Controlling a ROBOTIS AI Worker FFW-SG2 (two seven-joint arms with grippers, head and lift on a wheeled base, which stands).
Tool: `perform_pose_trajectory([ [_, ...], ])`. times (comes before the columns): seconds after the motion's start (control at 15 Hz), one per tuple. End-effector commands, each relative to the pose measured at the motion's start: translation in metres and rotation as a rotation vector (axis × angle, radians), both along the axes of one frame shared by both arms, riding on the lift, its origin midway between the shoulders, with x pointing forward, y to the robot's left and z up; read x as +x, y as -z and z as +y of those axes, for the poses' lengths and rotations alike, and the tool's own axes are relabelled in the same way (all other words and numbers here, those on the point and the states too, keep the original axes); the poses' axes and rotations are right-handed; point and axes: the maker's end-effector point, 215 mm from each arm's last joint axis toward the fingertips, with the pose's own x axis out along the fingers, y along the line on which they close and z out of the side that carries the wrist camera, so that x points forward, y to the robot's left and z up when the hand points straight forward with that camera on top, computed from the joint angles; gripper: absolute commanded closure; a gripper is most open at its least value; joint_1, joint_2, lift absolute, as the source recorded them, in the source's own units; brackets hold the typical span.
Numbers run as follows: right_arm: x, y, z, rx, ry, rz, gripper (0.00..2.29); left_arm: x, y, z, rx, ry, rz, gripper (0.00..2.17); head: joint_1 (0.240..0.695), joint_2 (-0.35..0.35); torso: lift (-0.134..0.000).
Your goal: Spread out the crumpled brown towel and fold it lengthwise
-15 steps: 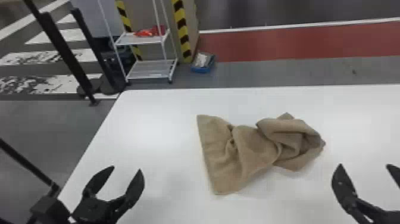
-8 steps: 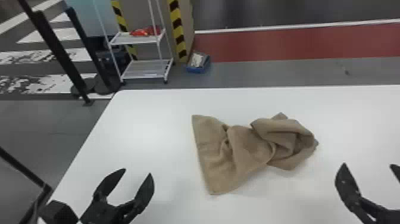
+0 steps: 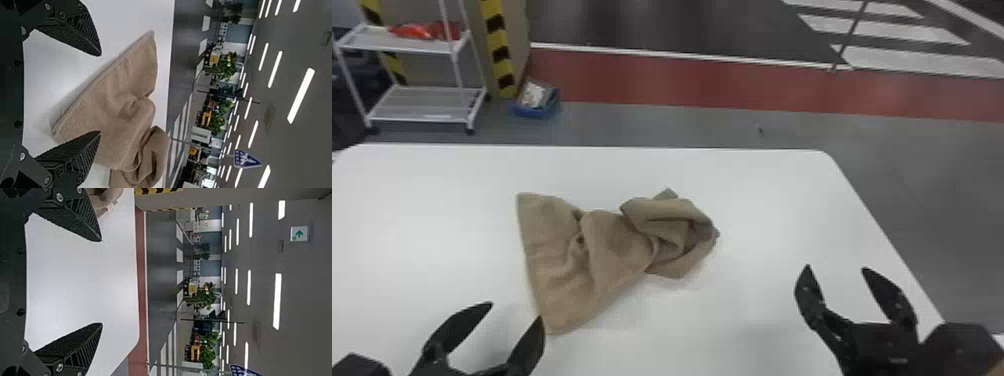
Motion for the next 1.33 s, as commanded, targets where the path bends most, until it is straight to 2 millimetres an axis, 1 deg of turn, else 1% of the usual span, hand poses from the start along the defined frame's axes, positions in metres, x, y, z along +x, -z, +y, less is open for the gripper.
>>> perform_pose_trajectory([
  [0.0, -0.001, 0.000, -0.004, 0.001, 0.008, 0.000, 0.12, -0.001, 0.020, -0.028, 0.004, 0.045, 0.072, 0.20, 0.695, -0.223, -0.124],
  [0.07, -0.001, -0.001, -0.004, 0.001, 0.008, -0.002, 0.12, -0.003, 0.025, -0.035, 0.005, 0.056, 0.090, 0.21, 0.695, -0.240, -0.124],
  [0.13, -0.001, -0.001, -0.004, 0.001, 0.008, -0.002, 0.12, -0.003, 0.026, -0.040, 0.010, 0.064, 0.092, 0.21, 0.695, -0.268, -0.124],
  [0.2, -0.001, -0.001, -0.004, 0.001, 0.008, -0.002, 0.12, -0.004, 0.028, -0.046, 0.009, 0.075, 0.101, 0.21, 0.695, -0.281, -0.124],
  [0.33, 0.000, -0.001, -0.005, 0.001, 0.008, -0.002, 0.12, -0.004, 0.030, -0.047, 0.012, 0.077, 0.109, 0.21, 0.695, -0.297, -0.124],
  [0.47, -0.001, 0.001, -0.005, 0.002, 0.008, 0.001, 0.12, -0.006, 0.039, -0.050, 0.018, 0.085, 0.144, 0.21, 0.695, -0.306, -0.124],
  [0.53, -0.001, 0.003, -0.005, 0.002, 0.009, 0.004, 0.12, -0.006, 0.041, -0.052, 0.021, 0.090, 0.147, 0.21, 0.695, -0.308, -0.124],
  [0.67, -0.001, 0.003, -0.005, 0.002, 0.009, 0.006, 0.12, -0.006, 0.041, -0.056, 0.022, 0.097, 0.147, 0.31, 0.695, -0.314, -0.124],
  [0.87, -0.001, 0.003, -0.006, 0.001, 0.010, 0.003, 0.12, -0.005, 0.040, -0.059, 0.023, 0.102, 0.147, 0.34, 0.695, -0.325, -0.124],
  [0.93, 0.000, 0.002, -0.005, 0.002, 0.009, 0.001, 0.12, -0.005, 0.040, -0.060, 0.023, 0.104, 0.146, 0.49, 0.695, -0.326, -0.124],
  [1.07, 0.002, 0.002, -0.005, 0.003, 0.009, 0.000, 0.12, -0.005, 0.038, -0.062, 0.020, 0.113, 0.140, 0.54, 0.695, -0.328, -0.124],
  [1.13, 0.003, 0.002, -0.005, 0.004, 0.008, 0.000, 0.12, -0.005, 0.036, -0.064, 0.017, 0.121, 0.136, 0.77, 0.695, -0.328, -0.124],
  [1.2, 0.003, 0.003, -0.005, 0.004, 0.009, -0.001, 0.12, -0.005, 0.034, -0.065, 0.013, 0.128, 0.133, 1.06, 0.695, -0.331, -0.124],
  [1.27, 0.004, 0.004, -0.006, 0.005, 0.009, 0.001, 0.12, -0.005, 0.031, -0.067, 0.010, 0.137, 0.124, 1.21, 0.695, -0.332, -0.124],
])
